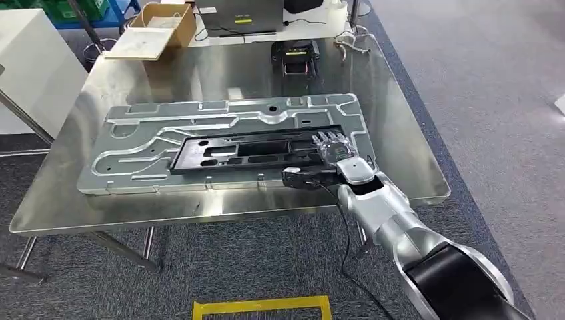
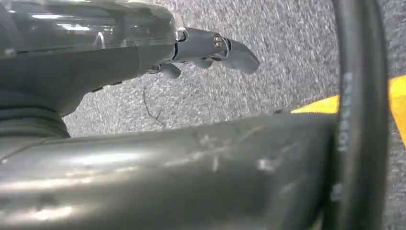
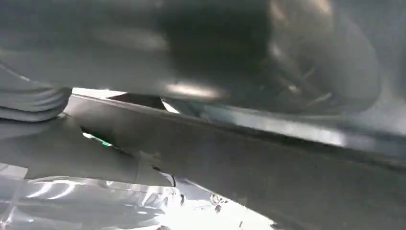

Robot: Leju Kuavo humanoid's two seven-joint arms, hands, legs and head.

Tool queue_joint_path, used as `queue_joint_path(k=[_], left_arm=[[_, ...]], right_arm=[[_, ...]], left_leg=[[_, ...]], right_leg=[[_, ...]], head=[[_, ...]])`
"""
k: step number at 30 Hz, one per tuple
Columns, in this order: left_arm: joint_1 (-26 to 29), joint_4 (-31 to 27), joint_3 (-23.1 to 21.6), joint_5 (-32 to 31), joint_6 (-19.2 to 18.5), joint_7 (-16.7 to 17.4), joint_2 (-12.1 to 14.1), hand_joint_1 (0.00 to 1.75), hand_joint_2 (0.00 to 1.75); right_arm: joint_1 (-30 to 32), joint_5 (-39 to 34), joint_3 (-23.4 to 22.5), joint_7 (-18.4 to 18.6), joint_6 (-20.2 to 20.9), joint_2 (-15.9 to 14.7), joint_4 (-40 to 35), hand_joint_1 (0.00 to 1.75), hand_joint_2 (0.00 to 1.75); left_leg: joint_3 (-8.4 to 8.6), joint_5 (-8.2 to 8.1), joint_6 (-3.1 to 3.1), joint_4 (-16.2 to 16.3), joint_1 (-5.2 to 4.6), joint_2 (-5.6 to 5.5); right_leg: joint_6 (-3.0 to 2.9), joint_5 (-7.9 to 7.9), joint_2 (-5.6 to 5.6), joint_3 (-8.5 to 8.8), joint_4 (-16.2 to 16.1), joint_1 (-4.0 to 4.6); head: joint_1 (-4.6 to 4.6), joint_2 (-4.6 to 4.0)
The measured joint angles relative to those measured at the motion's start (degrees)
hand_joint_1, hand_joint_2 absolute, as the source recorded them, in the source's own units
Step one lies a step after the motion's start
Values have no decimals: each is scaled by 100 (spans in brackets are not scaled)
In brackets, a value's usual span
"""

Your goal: Take the parts from the cabinet and place them on the table.

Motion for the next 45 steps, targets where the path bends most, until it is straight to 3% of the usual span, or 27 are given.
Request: queue_joint_path(k=[3,4,7,9,10,13,14,15,17,18,19,22,25,26,28,29,30,31,33,34,35,38,39,41,43,44,45], left_arm=[[-5,0,0,-7,20,-46,11,0,0],[-13,0,0,-7,22,-65,9,0,0],[-3,0,2,-26,44,-98,9,0,0],[-7,0,2,-50,70,-103,4,0,0],[-13,0,2,-52,90,-103,4,0,0],[-10,0,2,-55,109,-103,0,0,0],[-9,0,2,-55,109,-103,-2,0,0],[-7,0,2,-55,109,-101,-6,0,0],[-7,0,2,-55,109,-101,-13,0,0],[-9,0,2,-55,109,-101,-15,0,0],[-9,0,2,-55,109,-101,-15,0,0],[-10,0,2,-57,109,-96,-20,0,0],[-5,0,2,-59,92,-107,-30,0,0],[-11,0,2,-59,92,-114,-33,0,0],[-13,0,11,-59,90,-131,-33,0,0],[-1,0,13,-59,83,-140,-39,0,0],[12,0,15,-59,76,-140,-50,0,0],[17,0,20,-61,74,-142,-52,0,0],[6,0,24,-66,74,-144,-52,0,0],[-4,0,26,-68,74,-146,-52,0,0],[-15,0,26,-72,72,-146,-55,0,0],[2,0,26,-90,52,-140,-55,0,0],[-3,0,26,-96,48,-140,-55,0,0],[-17,0,26,-96,39,-140,-66,0,0],[-18,0,26,-98,39,-138,-70,0,0],[-18,0,26,-101,39,-138,-72,0,0],[-15,0,28,-101,37,-138,-72,0,0]], right_arm=[[-15,2,0,-9,-72,0,35,0,0],[-19,4,0,-9,-100,-2,37,0,0],[-19,22,0,-33,-138,-7,41,0,0],[-20,28,0,-35,-146,-18,48,0,0],[-26,37,0,-37,-164,-26,48,0,0],[5,39,-2,-37,-216,-42,63,0,0],[26,39,-2,-37,-232,-44,72,0,0],[45,39,-2,-39,-242,-46,81,0,0],[38,42,-2,-53,-275,-48,74,0,0],[16,44,-2,-63,-297,-48,72,0,0],[-4,46,-4,-66,-310,-50,72,0,0],[-19,48,-4,-81,-345,-55,70,0,0],[-36,96,-4,-105,-382,-63,9,0,0],[-48,114,-4,-109,-400,-52,-18,0,0],[-35,149,-4,-127,-426,-46,-24,0,0],[-17,168,-4,-133,-446,-46,-26,0,0],[7,199,-4,-140,-461,-44,-37,0,0],[20,234,-4,-146,-481,-37,-72,0,0],[15,251,-4,-149,-511,-17,-125,0,0],[10,290,-4,-149,-572,-11,-164,0,0],[2,328,-2,-149,-636,-9,-194,0,0],[27,448,11,-151,-877,-2,-311,0,0],[26,470,15,-151,-936,-4,-376,0,0],[7,498,15,-153,-992,-4,-466,0,0],[28,516,15,-153,-999,-4,-512,0,0],[70,535,20,-168,-1005,-4,-546,0,0],[112,542,22,-179,-1010,-7,-592,0,0]], left_leg=[[651,706,19,-1354,27,3],[745,623,30,-1547,7,-3],[704,662,122,-1587,-36,-12],[719,742,234,-1667,19,10],[713,759,272,-1682,10,8],[661,782,310,-1675,0,17],[648,783,311,-1665,0,17],[640,783,311,-1649,0,15],[637,771,297,-1620,0,6],[640,759,278,-1605,0,3],[630,748,258,-1598,-1,3],[593,762,164,-1593,-25,3],[570,665,63,-1510,-2,1],[441,456,43,-1217,0,2],[8,14,1,-248,9,2],[-133,-61,-9,52,9,2],[-171,-12,-10,124,10,2],[-83,145,-3,-64,10,3],[359,634,40,-971,8,3],[600,786,84,-1501,2,3],[660,696,109,-1595,-42,-1],[628,748,165,-1607,-65,-12],[639,789,221,-1665,-33,-8],[653,839,283,-1712,-9,6],[635,848,306,-1711,-11,13],[622,851,310,-1707,-11,13],[612,851,309,-1698,-11,12]], right_leg=[[38,-24,7,0,53,-6],[70,-22,13,-17,72,26],[176,36,20,-63,46,18],[236,-8,20,-83,89,7],[258,-151,20,-147,249,8],[295,-800,22,-724,1527,5],[299,-848,21,-826,1753,4],[297,-776,20,-823,1761,0],[270,-365,20,-463,1095,-11],[239,-102,20,-152,495,-10],[206,-113,20,-9,158,-1],[169,-106,30,-2,97,46],[52,-45,28,34,0,0],[25,-37,26,32,-3,-3],[12,-41,25,28,3,11],[8,-43,24,24,8,16],[8,-43,24,22,19,21],[5,-47,26,21,29,26],[11,-55,31,28,46,29],[20,-59,31,30,49,29],[55,-48,33,8,51,65],[141,-6,35,-11,28,43],[181,-1,38,-11,23,64],[231,-237,34,-124,297,36],[256,-688,34,-514,1156,22],[270,-841,33,-714,1574,17],[276,-861,31,-811,1782,7]], head=[[0,0],[0,0],[0,0],[0,0],[4,0],[2,0],[2,0],[2,0],[2,0],[2,0],[2,0],[0,0],[0,0],[0,0],[0,0],[0,0],[0,0],[0,0],[0,0],[0,0],[0,0],[0,0],[0,0],[2,0],[2,0],[2,0],[2,0]])
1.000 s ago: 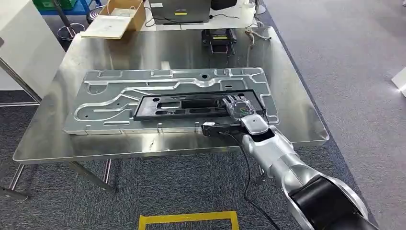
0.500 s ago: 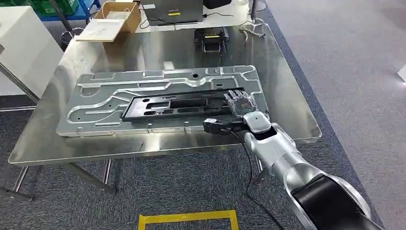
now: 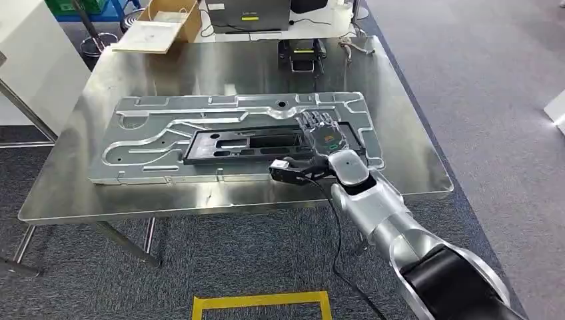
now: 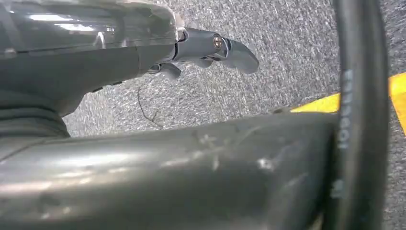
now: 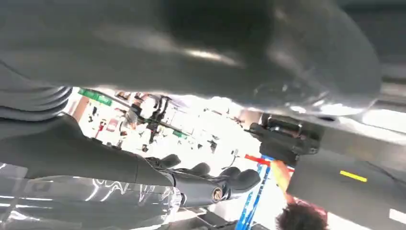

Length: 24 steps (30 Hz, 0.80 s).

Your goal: Take the parts from the cabinet and place them on the table.

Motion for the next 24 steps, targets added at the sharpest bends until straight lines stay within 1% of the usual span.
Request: queue_joint_path(k=[1,2,3,4,5,6,7,8,9,10,11,12,13,14,15,16,17,19,20,21,23,24], left_arm=[[7,0,0,0,-7,2,-6,0,0],[9,0,0,0,-13,2,-11,0,0],[5,0,0,0,-15,2,-20,0,0],[5,0,0,0,-24,0,-26,0,0],[6,0,0,0,-31,0,-28,0,0],[-1,0,2,0,-31,0,-33,0,0],[0,0,6,0,-35,-2,-35,0,0],[2,0,11,4,-48,-2,-39,0,0],[4,0,15,9,-50,-2,-44,0,0],[6,0,26,22,-50,-4,-46,0,0],[10,0,44,24,-52,-4,-59,0,0],[6,0,59,26,-52,-7,-59,0,0],[2,0,76,28,-55,-11,-57,0,0],[3,0,90,35,-81,-17,-57,0,0],[14,0,94,37,-109,-24,-61,0,0],[23,0,96,46,-122,-35,-70,0,0],[24,0,98,48,-136,-39,-72,0,0],[11,0,105,52,-131,-52,-72,0,0],[-3,0,109,65,-127,-55,-70,0,0],[-4,0,114,76,-125,-59,-74,0,0],[21,0,133,103,-116,-70,-79,0,0],[35,0,146,103,-116,-70,-79,0,0]], right_arm=[[27,11,2,-11,-2,0,-44,0,0],[31,17,4,-18,-2,0,-88,0,0],[24,20,4,-18,0,0,-143,0,0],[12,26,4,-18,7,-4,-202,0,0],[11,44,4,-18,20,-4,-274,0,0],[16,55,15,-22,53,7,-350,0,0],[37,70,28,-31,68,7,-409,0,0],[49,74,31,-31,72,4,-442,0,0],[56,81,35,-33,77,7,-481,0,0],[57,81,46,-37,79,9,-529,0,0],[56,85,59,-37,76,24,-560,0,0],[56,87,72,-37,79,35,-586,0,0],[66,87,74,-41,79,39,-599,0,0],[91,85,77,-70,70,39,-614,0,0],[124,70,76,-79,57,39,-632,0,0],[168,55,79,-90,41,39,-660,0,0],[207,46,79,-92,15,39,-702,0,0],[259,-2,79,-101,-39,39,-831,0,0],[280,-28,79,-105,-83,39,-920,0,0],[300,-50,79,-101,-116,28,-992,0,0],[373,-94,79,-112,-171,26,-1131,0,0],[433,-118,79,-116,-192,20,-1216,0,0]], left_leg=[[-2,0,-1,10,0,-4],[-2,-4,-6,21,0,-8],[-2,-13,-19,40,0,-14],[-1,-29,-43,66,0,-18],[-23,-45,-73,79,-14,-17],[-42,-46,-109,104,-35,-16],[-48,-5,-154,101,-30,-15],[-50,10,-179,89,-15,-15],[-50,23,-206,78,-11,-17],[-74,-31,-228,101,-2,-19],[-115,-203,-258,237,2,-18],[-237,-468,-281,581,6,-18],[-411,-736,-303,1048,10,-17],[-576,-954,-321,1507,10,-17],[-660,-1051,-328,1788,10,-17],[-612,-1015,-326,1790,11,-17],[-438,-881,-314,1536,10,-17],[205,-477,-265,498,7,-18],[428,-505,-225,55,-6,-24],[414,-447,-207,45,-56,-23],[385,-400,-159,59,-82,-29],[377,-364,-124,55,-93,-27]], right_leg=[[1,118,-2,51,-93,-12],[-6,307,-4,200,-383,-21],[-24,561,-5,465,-875,-25],[-52,783,-5,748,-1404,-24],[-84,698,-7,884,-1656,-8],[-89,736,-1,857,-1700,15],[-111,763,8,845,-1685,22],[-125,770,10,836,-1676,40],[-157,790,9,828,-1693,38],[-220,833,-9,832,-1749,-11],[-249,854,-15,822,-1763,-8],[-279,875,-20,795,-1762,-9],[-294,895,-25,760,-1759,0],[-299,920,-27,720,-1753,9],[-301,943,-28,676,-1744,19],[-298,969,-27,632,-1730,24],[-295,995,-25,594,-1720,28],[-268,1048,-18,532,-1700,30],[-246,1081,-20,520,-1695,24],[-200,1113,-17,509,-1700,49],[-122,1174,-18,504,-1713,21],[-84,1219,-19,514,-1746,13]], head=[[0,0],[0,0],[0,0],[0,0],[0,0],[-2,0],[-2,0],[0,0],[0,0],[-2,0],[-2,0],[-2,0],[-2,0],[-2,0],[-2,0],[-2,0],[-2,0],[-2,0],[-2,0],[0,0],[0,0],[-2,0]])
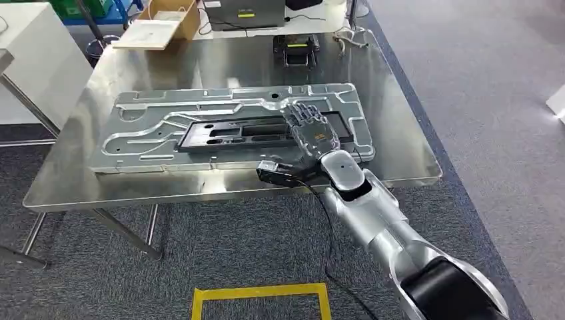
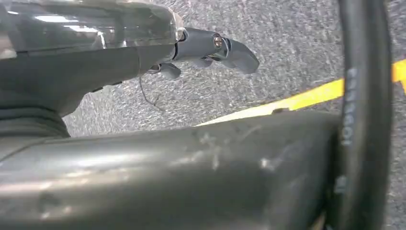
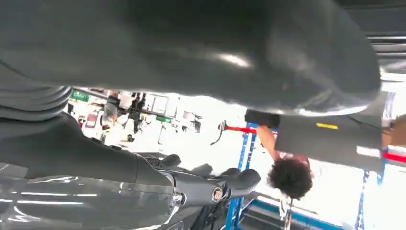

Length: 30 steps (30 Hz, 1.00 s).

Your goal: Take the parts from the cabinet and place them on the table.

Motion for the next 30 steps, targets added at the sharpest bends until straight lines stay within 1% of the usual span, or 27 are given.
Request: queue_joint_path(k=[1,2,3,4,5,6,7,8,9,10,11,12,15,16,17,18,19,20,21,22,23,24,25,26,27,28,30], left_arm=[[9,0,4,2,0,-2,-9,0,0],[3,0,9,2,0,-2,-17,0,0],[2,0,17,4,0,-9,-22,0,0],[10,0,33,4,2,-11,-24,0,0],[22,0,50,4,2,-15,-35,0,0],[28,0,65,5,4,-17,-39,0,0],[33,0,79,7,4,-17,-44,0,0],[38,0,87,6,4,-20,-48,0,0],[40,0,90,7,4,-20,-55,0,0],[39,0,92,7,4,-20,-59,0,0],[37,0,92,7,4,-22,-59,0,0],[40,0,94,9,11,-28,-61,0,0],[58,0,105,24,39,-57,-72,0,0],[92,0,114,35,59,-72,-74,0,0],[108,0,133,59,76,-81,-89,0,0],[138,0,146,66,87,-90,-105,0,0],[155,2,160,77,96,-101,-107,0,0],[159,2,182,107,105,-112,-109,0,0],[160,0,212,120,109,-120,-116,0,0],[167,2,240,124,120,-122,-127,0,0],[182,2,254,129,131,-122,-138,0,0],[195,2,273,133,142,-122,-151,0,0],[198,2,293,142,164,-122,-162,0,0],[196,0,315,162,190,-122,-173,0,0],[187,0,341,168,201,-122,-175,0,0],[188,0,371,173,205,-122,-181,0,0],[198,0,391,179,206,-124,-195,0,0]], right_arm=[[51,-20,0,-2,-30,-37,-78,0,0],[86,-24,0,-9,-57,-55,-140,0,0],[113,-24,0,-9,-68,-70,-208,0,0],[143,-28,0,-9,-72,-92,-269,0,0],[184,-33,0,-9,-74,-114,-308,0,0],[228,-37,0,-9,-74,-133,-332,0,0],[274,-37,0,-9,-74,-144,-352,0,0],[303,-39,0,-9,-74,-155,-371,0,0],[314,-39,0,-9,-76,-160,-400,0,0],[311,-39,0,-9,-85,-160,-430,0,0],[308,-41,0,-9,-105,-162,-472,0,0],[312,-54,0,-9,-135,-162,-531,0,0],[400,-111,0,-7,-284,-186,-629,0,0],[472,-142,-4,-7,-332,-203,-677,0,0],[531,-177,-13,-7,-396,-214,-740,0,0],[608,-222,-30,-9,-467,-225,-806,0,0],[709,-278,-61,-13,-561,-236,-879,0,0],[838,-350,-112,-22,-680,-254,-962,0,0],[980,-407,-162,-46,-803,-278,-1043,0,0],[1119,-452,-216,-66,-928,-304,-1116,0,0],[1265,-482,-270,-79,-1045,-330,-1190,0,0],[1441,-527,-335,-98,-1157,-363,-1277,0,0],[1644,-593,-431,-144,-1297,-398,-1401,0,0],[1855,-649,-562,-200,-1445,-441,-1521,0,0],[2023,-662,-656,-225,-1532,-459,-1604,0,0],[2136,-662,-747,-247,-1624,-490,-1669,0,0],[2318,-662,-857,-275,-1722,-518,-1741,0,0]], left_leg=[[-24,109,57,-86,63,13],[-39,181,85,-100,63,44],[-119,233,152,-103,66,50],[-197,291,155,-101,65,53],[-280,352,156,-96,64,57],[-358,402,151,-90,65,59],[-435,453,147,-79,65,60],[-509,497,136,-64,65,61],[-586,534,112,-38,65,61],[-657,566,92,-2,66,61],[-711,593,61,40,66,61],[-774,616,27,74,38,55],[-782,754,-89,43,62,58],[-808,792,-133,22,67,47],[-847,626,-156,93,95,46],[-952,292,-171,316,95,46],[-1075,-80,-188,693,100,46],[-1164,-391,-204,1126,103,46],[-1222,-578,-214,1529,103,46],[-1204,-581,-213,1764,103,46],[-1082,-420,-207,1786,102,46],[-854,-182,-195,1593,102,46],[-543,0,-172,1244,99,45],[-134,31,-131,750,92,34],[239,-222,-73,194,53,20],[434,-329,-48,-161,41,21],[348,-270,20,-124,-3,25]], right_leg=[[46,15,5,-24,-1,32],[66,-179,21,-86,100,2],[79,-508,19,-184,365,-1],[101,-864,17,-318,790,-13],[127,-1161,17,-451,1280,-15],[145,-1290,15,-518,1629,-16],[158,-1254,14,-485,1774,-25],[161,-1115,13,-342,1673,-38],[156,-932,11,-85,1359,-49],[146,-795,8,246,911,-53],[128,-791,8,649,381,-55],[87,-931,17,828,38,-15],[-25,-849,20,747,46,16],[-101,-776,6,715,-4,3],[-153,-700,-19,672,-26,-19],[-198,-634,-12,597,-36,-20],[-221,-573,-13,519,-36,-16],[-224,-510,-14,441,-33,-4],[-223,-448,-17,355,-29,7],[-221,-389,-21,272,-18,15],[-216,-329,-22,178,-8,21],[-203,-275,-20,91,7,25],[-185,-230,-20,30,17,28],[-164,-179,-24,-15,20,35],[-138,-131,-38,-40,31,45],[-111,-83,-46,-55,33,44],[-40,53,-52,-47,-35,4]], head=[[2,0],[2,0],[2,0],[2,0],[2,0],[2,0],[2,0],[2,0],[2,0],[2,0],[2,0],[2,0],[2,0],[2,0],[0,0],[0,0],[-2,0],[2,0],[0,0],[0,0],[0,0],[0,0],[0,0],[0,0],[0,0],[2,0],[0,0]])
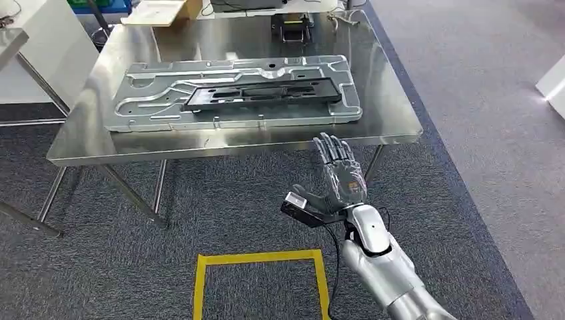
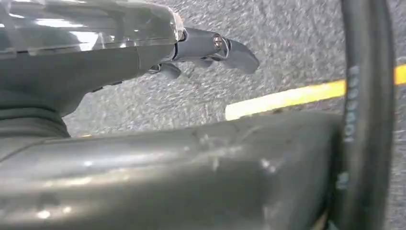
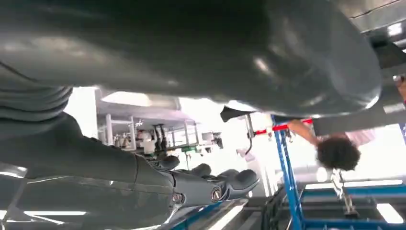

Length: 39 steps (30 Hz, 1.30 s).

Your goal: Take the parts from the cabinet and place them on the table.

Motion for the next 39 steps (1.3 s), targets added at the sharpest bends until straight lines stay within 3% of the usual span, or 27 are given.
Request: queue_joint_path(k=[2,4,6,7,8,9,10,11,12,13,17,19,21,22,23,24,26,27,28,29,31,33,34,36,37,38,39], left_arm=[[4,2,20,11,2,4,-19,0,0],[0,2,48,46,17,11,-52,0,0],[40,2,107,63,63,2,-100,0,0],[66,2,136,72,85,0,-120,0,0],[87,2,155,83,94,-7,-144,0,0],[94,2,175,90,103,-13,-164,0,0],[97,2,199,112,105,-18,-181,0,0],[99,2,238,125,111,-29,-199,0,0],[102,2,282,133,129,-46,-210,0,0],[108,2,308,151,151,-61,-230,0,0],[156,2,450,162,212,-72,-269,0,0],[200,2,470,144,221,-70,-299,0,0],[175,2,503,136,223,-66,-310,0,0],[158,2,538,136,223,-64,-315,0,0],[154,2,562,136,229,-59,-321,0,0],[161,2,575,136,238,-59,-328,0,0],[170,2,616,136,264,-57,-345,0,0],[158,2,649,133,288,-57,-356,0,0],[142,-2,684,125,301,-57,-358,0,0],[123,-2,715,120,308,-59,-365,0,0],[118,-2,767,107,325,-64,-391,0,0],[151,-2,833,101,328,-64,-453,0,0],[145,-2,846,92,334,-61,-472,0,0],[160,-2,857,59,345,-66,-498,0,0],[156,-2,874,39,360,-66,-525,0,0],[144,-2,892,15,374,-68,-538,0,0],[140,-2,905,2,387,-70,-551,0,0]], right_arm=[[188,-22,-97,0,-26,-66,-55,0,0],[483,-148,-268,-58,-146,-105,-198,0,0],[999,-407,-573,-322,-385,-114,-431,0,0],[1230,-558,-689,-473,-442,-111,-501,0,0],[1478,-770,-795,-668,-457,-109,-579,0,0],[1647,-925,-853,-785,-455,-109,-624,0,0],[1876,-1311,-965,-1037,-422,-100,-709,0,0],[2057,-1720,-1085,-1267,-327,-83,-774,0,0],[2209,-2218,-1229,-1474,-174,-52,-824,0,0],[2351,-2695,-1393,-1673,-79,11,-846,0,0],[2849,-3377,-2167,-2492,-94,245,-492,0,0],[2945,-3373,-2418,-2538,-75,293,-411,0,0],[2975,-3370,-2652,-2413,79,398,-321,0,0],[2997,-3504,-2792,-2411,241,457,-243,0,0],[3020,-3766,-2932,-2532,496,500,-141,0,0],[3016,-4104,-3102,-2748,827,525,42,0,0],[2973,-5090,-3711,-3387,2055,588,650,0,0],[2961,-5570,-4149,-3741,2756,608,1056,0,0],[2935,-5716,-4503,-3955,3087,645,1384,0,0],[2907,-5701,-4831,-4098,3209,645,1703,0,0],[2840,-5611,-5382,-4155,3211,638,2301,0,0],[2840,-5580,-5863,-4157,3193,629,2750,0,0],[2859,-5580,-6014,-4113,3189,625,2874,0,0],[2790,-5501,-6265,-3923,3108,625,3220,0,0],[2742,-5391,-6477,-3797,2999,625,3430,0,0],[2722,-5265,-6663,-3672,2836,625,3585,0,0],[2699,-5115,-6804,-3548,2646,625,3723,0,0]], left_leg=[[-60,202,96,-103,67,38],[-216,347,200,-102,56,51],[-403,491,206,-93,55,28],[-504,554,198,-76,55,26],[-625,621,180,-47,55,28],[-716,664,167,-23,57,30],[-840,714,138,24,62,30],[-939,759,111,78,65,30],[-995,786,74,132,61,32],[-1042,800,45,201,35,33],[-1099,938,-89,202,57,32],[-1257,217,-135,619,75,31],[-1390,-468,-155,1399,76,28],[-1406,-626,-153,1789,74,27],[-1354,-559,-145,1989,72,27],[-1205,-330,-124,1988,67,27],[-663,140,-51,1457,37,20],[-215,133,26,899,-2,14],[244,-97,103,298,-46,4],[454,-224,144,-140,-51,8],[404,-235,182,-191,-88,13],[306,-2,242,-301,-22,32],[203,85,262,-304,-35,48],[-17,245,303,-286,-34,79],[-122,318,303,-268,-37,92],[-255,393,300,-233,-38,92],[-358,455,292,-188,-37,92]], right_leg=[[82,8,15,-27,-22,12],[122,-703,46,-200,444,-14],[171,-1328,51,-363,1320,-28],[190,-1360,52,-400,1651,-36],[207,-1199,52,-348,1805,-52],[216,-1016,51,-226,1748,-64],[221,-796,50,66,1459,-79],[214,-759,48,459,1004,-95],[206,-1019,48,908,455,-103],[196,-1144,62,1200,-67,-32],[-34,-1034,2,1055,-66,-43],[-126,-883,1,876,-62,-37],[-145,-731,5,692,-60,-7],[-145,-651,4,577,-50,11],[-144,-581,-6,476,-38,24],[-140,-515,-8,378,-21,34],[-122,-416,-19,223,28,52],[-111,-365,-30,171,41,52],[-80,-318,-46,162,54,71],[-43,-261,-62,149,53,66],[21,-113,-80,121,2,30],[104,-40,-56,70,-53,41],[125,-363,17,4,75,23],[170,-1213,36,-154,802,-3],[198,-1430,36,-206,1213,-14],[222,-1436,35,-217,1573,-20],[242,-1254,36,-148,1701,-36]], head=[[0,0],[2,0],[0,0],[2,0],[2,0],[2,0],[2,0],[2,0],[0,0],[0,0],[2,0],[0,0],[0,0],[0,0],[0,0],[0,0],[0,0],[0,0],[0,0],[2,0],[2,0],[2,0],[4,0],[2,0],[2,0],[2,0],[2,0]])
